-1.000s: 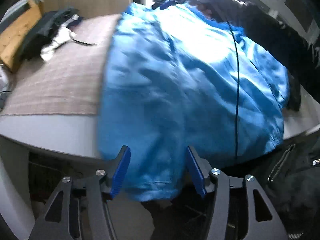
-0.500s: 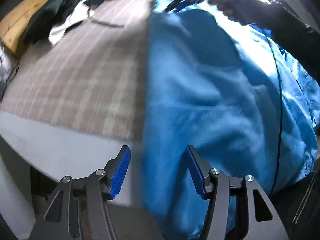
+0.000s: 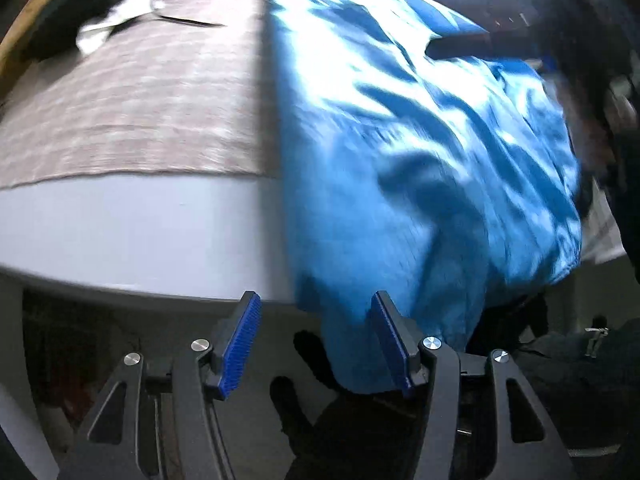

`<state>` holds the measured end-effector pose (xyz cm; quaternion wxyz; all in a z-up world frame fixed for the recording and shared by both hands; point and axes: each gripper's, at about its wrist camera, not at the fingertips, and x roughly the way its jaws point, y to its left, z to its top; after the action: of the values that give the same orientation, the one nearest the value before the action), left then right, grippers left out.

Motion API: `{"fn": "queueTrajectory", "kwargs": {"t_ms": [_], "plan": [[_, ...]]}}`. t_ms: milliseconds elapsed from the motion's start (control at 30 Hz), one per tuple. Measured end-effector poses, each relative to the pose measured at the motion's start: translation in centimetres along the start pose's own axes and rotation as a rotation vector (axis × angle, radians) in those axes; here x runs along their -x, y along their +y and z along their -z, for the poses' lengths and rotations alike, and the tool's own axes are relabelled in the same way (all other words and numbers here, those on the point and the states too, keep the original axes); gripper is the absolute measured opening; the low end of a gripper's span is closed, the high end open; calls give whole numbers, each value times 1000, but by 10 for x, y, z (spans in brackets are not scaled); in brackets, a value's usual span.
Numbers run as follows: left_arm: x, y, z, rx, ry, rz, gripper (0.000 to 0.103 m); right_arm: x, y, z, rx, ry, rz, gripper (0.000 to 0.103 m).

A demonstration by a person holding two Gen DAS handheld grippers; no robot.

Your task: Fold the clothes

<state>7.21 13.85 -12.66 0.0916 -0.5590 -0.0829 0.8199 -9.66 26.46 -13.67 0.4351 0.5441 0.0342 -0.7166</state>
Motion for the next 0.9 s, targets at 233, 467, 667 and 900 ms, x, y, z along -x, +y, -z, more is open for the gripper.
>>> {"fn": "queueTrajectory", "kwargs": {"t_ms": [233,467,667,900], "plan": [[17,-17,17,-188,15,-24,61,-17,22,79,-157,87,151,30],[58,-45,22,-342,-33,53,62,112,0,185,-562,-237,274,37],[44,-124,7,-516,-38,184,62,191,-27,310,-877,-398,520,46],[9,-235,-16,-713,3,267,62,164,-51,332,-847,-396,506,46]]}}
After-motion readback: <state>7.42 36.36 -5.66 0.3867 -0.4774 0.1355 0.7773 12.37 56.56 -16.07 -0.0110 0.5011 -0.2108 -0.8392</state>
